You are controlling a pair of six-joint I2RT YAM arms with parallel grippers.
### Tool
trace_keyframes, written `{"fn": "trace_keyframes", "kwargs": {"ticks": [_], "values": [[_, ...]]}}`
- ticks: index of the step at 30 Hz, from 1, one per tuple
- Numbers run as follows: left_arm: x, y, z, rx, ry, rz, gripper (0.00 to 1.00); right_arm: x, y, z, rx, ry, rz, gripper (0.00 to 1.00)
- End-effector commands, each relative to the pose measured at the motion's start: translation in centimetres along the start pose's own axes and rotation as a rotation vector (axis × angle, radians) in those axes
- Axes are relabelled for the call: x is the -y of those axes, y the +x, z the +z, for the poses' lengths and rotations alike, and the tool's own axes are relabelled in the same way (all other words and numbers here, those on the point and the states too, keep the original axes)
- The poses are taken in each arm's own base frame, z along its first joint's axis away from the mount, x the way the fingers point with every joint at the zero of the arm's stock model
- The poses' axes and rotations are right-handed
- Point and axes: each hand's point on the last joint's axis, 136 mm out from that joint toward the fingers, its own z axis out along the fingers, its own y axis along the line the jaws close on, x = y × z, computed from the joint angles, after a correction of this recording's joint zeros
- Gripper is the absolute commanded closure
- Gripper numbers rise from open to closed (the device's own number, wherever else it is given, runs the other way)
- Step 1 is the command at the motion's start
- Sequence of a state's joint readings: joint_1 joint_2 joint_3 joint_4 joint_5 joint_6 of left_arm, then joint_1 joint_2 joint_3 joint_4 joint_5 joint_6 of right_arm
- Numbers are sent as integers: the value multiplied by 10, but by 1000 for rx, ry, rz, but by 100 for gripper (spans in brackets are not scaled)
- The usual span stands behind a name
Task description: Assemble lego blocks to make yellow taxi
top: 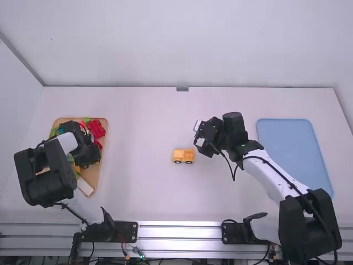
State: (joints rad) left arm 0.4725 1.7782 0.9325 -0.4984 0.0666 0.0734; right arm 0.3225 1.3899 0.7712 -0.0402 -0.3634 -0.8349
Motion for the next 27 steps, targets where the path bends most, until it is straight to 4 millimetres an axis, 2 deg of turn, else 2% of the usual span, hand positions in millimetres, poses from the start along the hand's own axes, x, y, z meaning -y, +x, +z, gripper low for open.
{"fn": "trace_keyframes", "kwargs": {"ticks": [1, 3, 7, 9, 12, 14, 15, 16, 19, 21, 22, 23, 25, 27], "values": [[4, -9, -12, 24, 9, -17, 98, 9, -11, -6, 29, 29, 36, 2], [-3, -15, -21, 43, -37, -56, 98, 10, -12, -6, 32, 32, 63, 1], [-5, -21, -36, 74, -57, -87, 98, 10, -13, -6, 37, 28, 63, 1], [5, -28, -53, 134, -48, -63, 98, 10, -18, -6, 63, 23, 66, 1], [19, -32, -70, 194, -45, -9, 98, 20, -29, -8, 111, 57, 170, 1], [43, -35, -91, 279, -37, 137, 98, 36, -36, -12, 160, 100, 281, 1], [47, -36, -94, 295, -35, 163, 98, 37, -37, -12, 166, 105, 294, 2], [65, -38, -106, 355, -27, 257, 98, 44, -41, -15, 199, 114, 340, 1], [111, -39, -134, 502, 22, 445, 98, 46, -59, -23, 313, 48, 436, 2], [148, -31, -148, 578, 87, 661, 98, 44, -70, -30, 376, -28, 526, 1], [158, -28, -151, 597, 106, 724, 98, 44, -72, -32, 386, -46, 553, 1], [183, -19, -158, 640, 157, 871, 98, 45, -75, -37, 405, -89, 621, 1], [213, -5, -163, 690, 214, 1057, 98, 45, -78, -44, 422, -159, 701, 2], [230, 4, -164, 714, 233, 1171, 98, 43, -79, -46, 429, -209, 731, 1]]}}
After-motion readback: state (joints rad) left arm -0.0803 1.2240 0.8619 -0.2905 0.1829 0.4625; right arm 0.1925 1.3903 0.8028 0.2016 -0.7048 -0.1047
